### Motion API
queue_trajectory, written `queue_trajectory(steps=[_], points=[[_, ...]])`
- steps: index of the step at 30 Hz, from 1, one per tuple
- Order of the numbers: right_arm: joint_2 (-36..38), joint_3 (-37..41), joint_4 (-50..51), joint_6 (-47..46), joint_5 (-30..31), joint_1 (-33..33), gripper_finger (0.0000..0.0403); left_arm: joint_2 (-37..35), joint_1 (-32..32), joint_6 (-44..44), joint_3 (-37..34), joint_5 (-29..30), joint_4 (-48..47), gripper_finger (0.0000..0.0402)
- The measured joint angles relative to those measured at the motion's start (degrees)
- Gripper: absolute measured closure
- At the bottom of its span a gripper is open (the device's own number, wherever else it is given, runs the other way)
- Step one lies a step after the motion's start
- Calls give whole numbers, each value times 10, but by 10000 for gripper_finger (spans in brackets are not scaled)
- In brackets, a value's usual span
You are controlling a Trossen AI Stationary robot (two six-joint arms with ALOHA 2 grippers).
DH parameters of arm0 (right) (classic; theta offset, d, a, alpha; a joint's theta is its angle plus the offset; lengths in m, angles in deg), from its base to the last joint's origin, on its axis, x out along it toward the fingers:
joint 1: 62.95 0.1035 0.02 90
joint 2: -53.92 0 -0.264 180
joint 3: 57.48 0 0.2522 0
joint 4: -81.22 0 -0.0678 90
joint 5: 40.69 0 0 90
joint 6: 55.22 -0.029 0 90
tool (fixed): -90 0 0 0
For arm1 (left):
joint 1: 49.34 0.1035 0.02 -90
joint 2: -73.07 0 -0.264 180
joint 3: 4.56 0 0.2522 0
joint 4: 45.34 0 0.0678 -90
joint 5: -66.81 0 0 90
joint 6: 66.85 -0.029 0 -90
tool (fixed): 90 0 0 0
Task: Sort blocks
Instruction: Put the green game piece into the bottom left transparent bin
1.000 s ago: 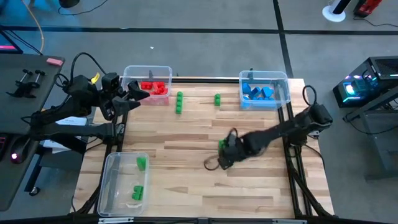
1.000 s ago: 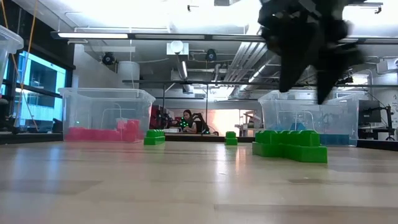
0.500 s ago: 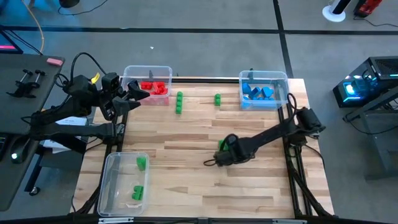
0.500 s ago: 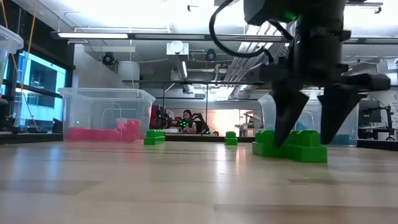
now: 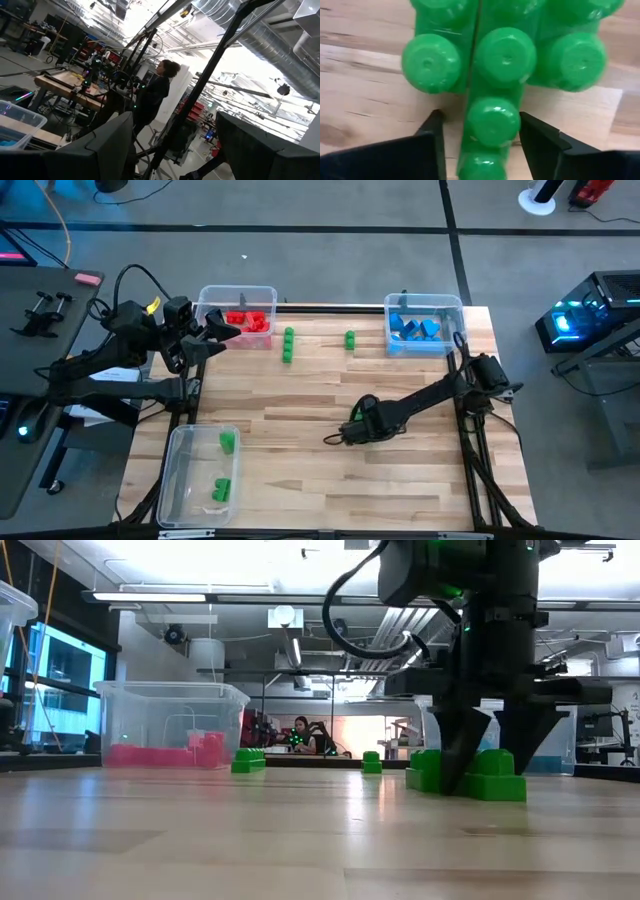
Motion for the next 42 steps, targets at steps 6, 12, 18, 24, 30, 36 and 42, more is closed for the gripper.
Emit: queue_trajectory(steps=[6,12,18,24,30,36,42], points=[[-1,0,-4,1,5,11,308,0,0,0,0,0,0,129],[11,-8,24,15,-5,38,393,0,0,6,0,0,0,129],[54,-80,135,29,25,77,389,0,0,9,0,0,0,129],[110,-173,127,178,185,93,397,0,0,-5,0,6,1,129],[94,-204,-156,503,116,28,401,0,0,-6,0,26,1,129],[-1,-203,-399,663,6,-32,402,0,0,-6,0,26,1,129],[-104,-242,-576,698,-80,-54,402,0,0,-4,0,26,0,129]])
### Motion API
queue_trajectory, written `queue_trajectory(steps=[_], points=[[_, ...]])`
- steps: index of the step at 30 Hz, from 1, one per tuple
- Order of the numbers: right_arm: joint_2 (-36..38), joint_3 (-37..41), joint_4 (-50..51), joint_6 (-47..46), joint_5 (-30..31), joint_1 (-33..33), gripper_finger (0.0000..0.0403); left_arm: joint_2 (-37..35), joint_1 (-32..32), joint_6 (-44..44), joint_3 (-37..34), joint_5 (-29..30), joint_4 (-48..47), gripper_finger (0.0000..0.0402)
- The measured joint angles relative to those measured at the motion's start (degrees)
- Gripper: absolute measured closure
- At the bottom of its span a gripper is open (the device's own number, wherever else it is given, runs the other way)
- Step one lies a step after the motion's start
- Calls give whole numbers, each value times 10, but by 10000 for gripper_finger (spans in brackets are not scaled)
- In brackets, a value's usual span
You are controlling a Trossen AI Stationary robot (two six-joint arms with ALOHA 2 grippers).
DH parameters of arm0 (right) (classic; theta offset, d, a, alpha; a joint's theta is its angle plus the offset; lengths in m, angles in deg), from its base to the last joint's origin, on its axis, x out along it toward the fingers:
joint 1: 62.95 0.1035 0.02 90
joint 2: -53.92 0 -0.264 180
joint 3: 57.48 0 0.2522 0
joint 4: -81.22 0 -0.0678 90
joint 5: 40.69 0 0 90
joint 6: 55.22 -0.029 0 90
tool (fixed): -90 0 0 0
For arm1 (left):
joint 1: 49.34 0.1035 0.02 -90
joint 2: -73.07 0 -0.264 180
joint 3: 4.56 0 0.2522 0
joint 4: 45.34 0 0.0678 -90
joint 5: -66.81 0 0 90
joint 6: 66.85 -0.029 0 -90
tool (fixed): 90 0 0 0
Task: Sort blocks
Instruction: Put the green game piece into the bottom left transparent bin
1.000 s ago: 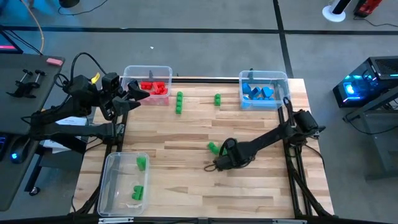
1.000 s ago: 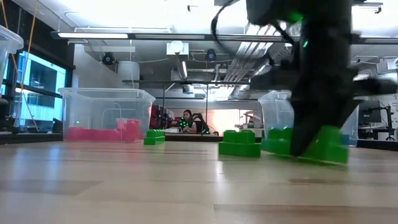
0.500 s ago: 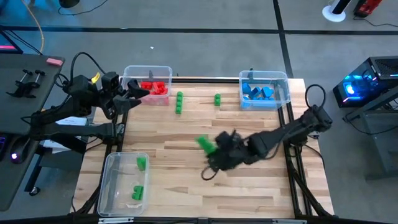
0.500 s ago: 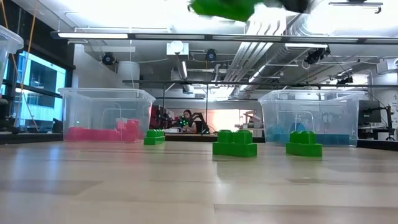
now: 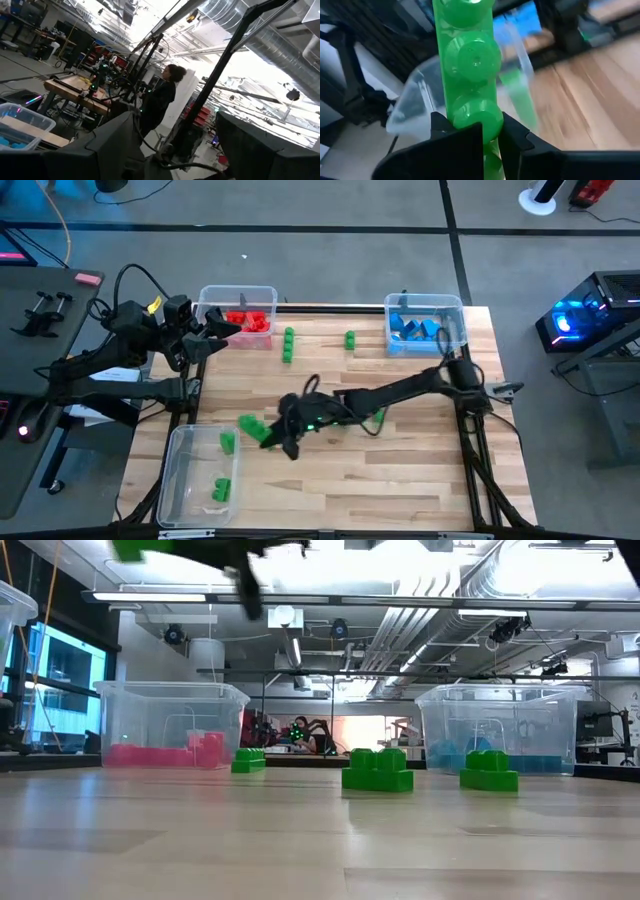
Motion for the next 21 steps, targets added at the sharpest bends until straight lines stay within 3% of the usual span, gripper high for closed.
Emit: queue_trajectory(steps=[6,12,13,17,21], points=[[-107,-206,15,95,-46,-10,403,0,0,11,0,0,0,129],[-232,-404,91,118,-79,-24,403,0,0,13,0,0,0,129],[-247,-421,93,111,-82,-25,403,0,0,14,0,1,0,129],[-256,-366,0,58,-76,-29,403,2,0,14,0,1,-2,129],[-257,-350,1,33,-65,-28,401,4,0,14,0,1,-5,129]])
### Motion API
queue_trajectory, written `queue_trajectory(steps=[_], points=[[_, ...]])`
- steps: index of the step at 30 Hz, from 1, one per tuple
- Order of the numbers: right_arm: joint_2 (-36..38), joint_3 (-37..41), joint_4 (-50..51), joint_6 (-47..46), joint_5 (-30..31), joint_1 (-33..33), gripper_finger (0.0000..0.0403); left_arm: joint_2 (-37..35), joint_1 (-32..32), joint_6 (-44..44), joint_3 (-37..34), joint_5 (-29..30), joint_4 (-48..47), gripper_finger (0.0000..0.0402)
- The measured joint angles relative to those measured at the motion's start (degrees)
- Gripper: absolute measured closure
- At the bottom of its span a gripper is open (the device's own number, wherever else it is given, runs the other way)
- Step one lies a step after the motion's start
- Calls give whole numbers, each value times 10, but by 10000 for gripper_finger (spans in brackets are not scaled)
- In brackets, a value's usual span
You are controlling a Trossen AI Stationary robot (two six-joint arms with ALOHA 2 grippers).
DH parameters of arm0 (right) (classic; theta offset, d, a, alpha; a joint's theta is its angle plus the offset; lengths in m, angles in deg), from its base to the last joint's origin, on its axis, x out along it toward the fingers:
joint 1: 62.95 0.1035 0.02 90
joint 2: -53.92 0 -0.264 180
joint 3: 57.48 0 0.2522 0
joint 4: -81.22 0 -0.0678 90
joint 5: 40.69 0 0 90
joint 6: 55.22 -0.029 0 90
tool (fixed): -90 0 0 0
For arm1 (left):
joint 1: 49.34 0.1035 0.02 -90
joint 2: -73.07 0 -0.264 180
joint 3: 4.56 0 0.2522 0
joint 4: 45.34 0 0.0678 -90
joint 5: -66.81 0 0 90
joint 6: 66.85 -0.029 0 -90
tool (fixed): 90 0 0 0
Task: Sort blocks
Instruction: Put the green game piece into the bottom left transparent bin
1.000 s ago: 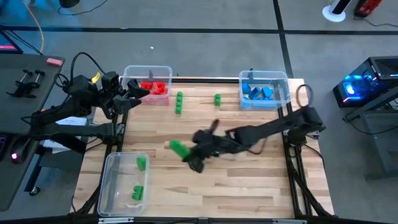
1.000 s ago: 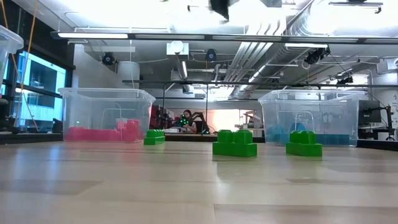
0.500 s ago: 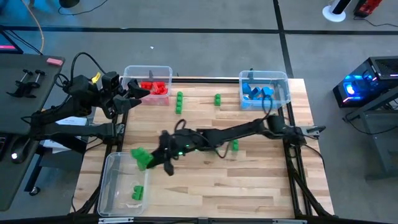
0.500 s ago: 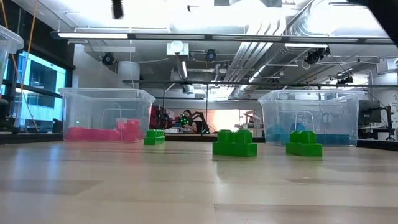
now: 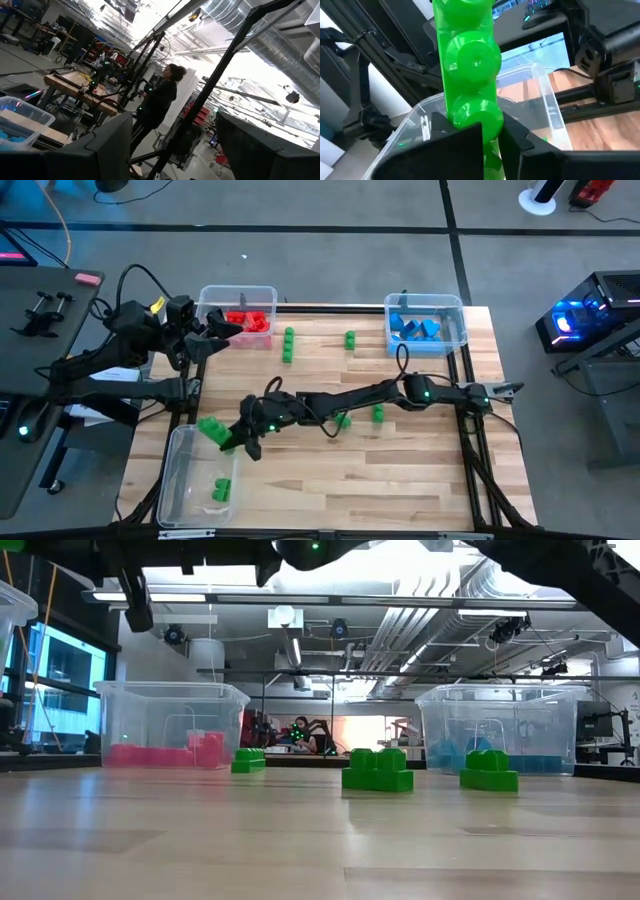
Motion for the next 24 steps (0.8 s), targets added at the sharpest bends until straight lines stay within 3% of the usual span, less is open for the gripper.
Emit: queue_trajectory(steps=[4,16,20,24], points=[[0,-5,2,10,4,3,367,3,0,0,0,0,1,129],[3,-23,11,15,3,1,160,16,0,1,0,1,0,129],[25,-23,79,18,-20,-13,138,15,0,1,0,1,1,129],[81,-23,248,78,-5,-32,139,14,0,0,0,1,2,129]])
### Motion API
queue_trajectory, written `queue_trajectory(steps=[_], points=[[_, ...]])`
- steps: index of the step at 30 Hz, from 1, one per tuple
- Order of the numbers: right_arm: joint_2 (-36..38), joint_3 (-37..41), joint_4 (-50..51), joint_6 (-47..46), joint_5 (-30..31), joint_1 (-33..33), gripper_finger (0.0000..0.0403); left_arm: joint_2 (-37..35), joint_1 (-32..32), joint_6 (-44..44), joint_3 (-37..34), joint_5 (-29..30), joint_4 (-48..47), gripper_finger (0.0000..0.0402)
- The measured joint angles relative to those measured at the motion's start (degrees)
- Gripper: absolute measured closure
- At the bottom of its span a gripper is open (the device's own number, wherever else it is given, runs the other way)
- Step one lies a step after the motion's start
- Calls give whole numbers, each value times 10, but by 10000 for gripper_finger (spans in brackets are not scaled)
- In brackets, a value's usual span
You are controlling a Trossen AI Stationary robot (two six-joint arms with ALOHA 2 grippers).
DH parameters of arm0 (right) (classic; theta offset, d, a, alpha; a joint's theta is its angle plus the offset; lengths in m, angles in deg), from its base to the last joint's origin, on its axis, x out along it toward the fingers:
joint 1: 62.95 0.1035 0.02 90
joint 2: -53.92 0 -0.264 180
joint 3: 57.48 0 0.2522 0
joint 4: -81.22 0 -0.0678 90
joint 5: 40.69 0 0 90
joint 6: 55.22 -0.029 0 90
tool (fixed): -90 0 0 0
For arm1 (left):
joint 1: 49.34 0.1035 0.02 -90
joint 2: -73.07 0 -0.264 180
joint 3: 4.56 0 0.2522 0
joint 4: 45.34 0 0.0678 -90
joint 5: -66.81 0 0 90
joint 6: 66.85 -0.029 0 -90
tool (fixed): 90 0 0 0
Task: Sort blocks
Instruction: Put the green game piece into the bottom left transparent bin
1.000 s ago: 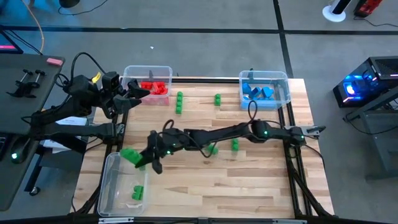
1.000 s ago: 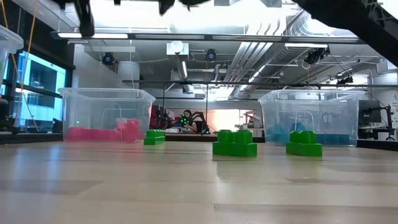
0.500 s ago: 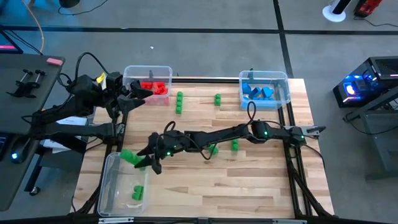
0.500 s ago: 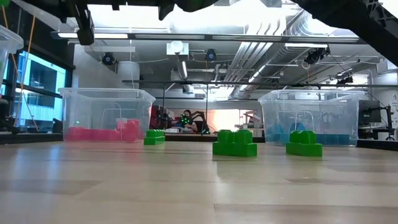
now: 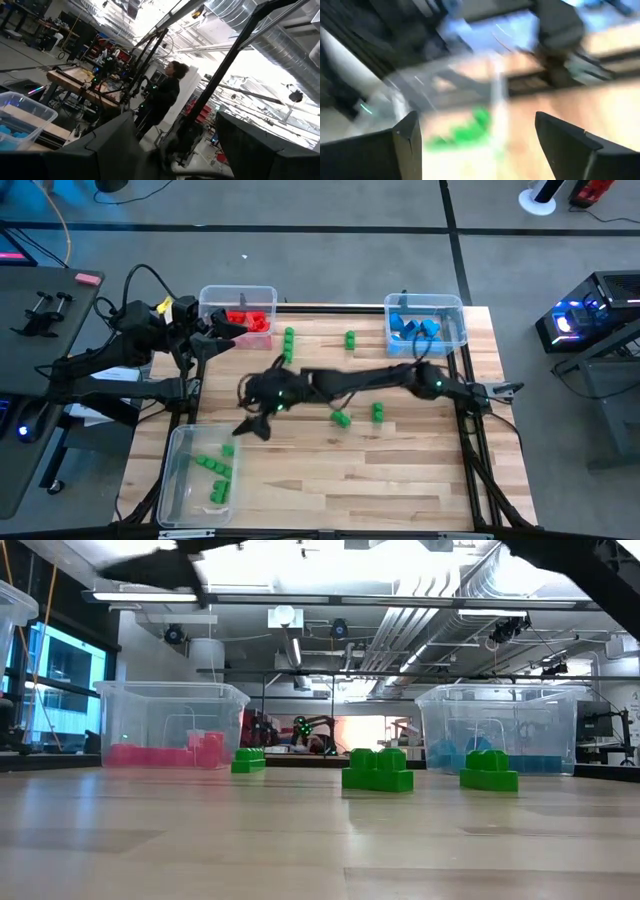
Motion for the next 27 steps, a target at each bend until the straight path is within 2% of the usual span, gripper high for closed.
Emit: queue_trajectory(steps=[4,9,12,15,21,24,27], points=[[55,0,203,81,49,-6,143,0,0,0,0,0,-1,129],[85,1,463,125,110,-6,144,0,0,-1,0,-1,-1,129],[85,51,540,112,114,-4,144,0,0,-10,0,-1,-1,129],[110,164,527,82,112,7,144,0,0,-19,0,-1,-1,129],[231,424,381,-60,97,33,144,0,0,-17,0,-5,-15,129],[295,490,305,-146,118,34,144,0,0,-17,0,-5,-19,129],[315,514,289,-221,178,34,144,0,0,-17,0,-5,-27,129]])
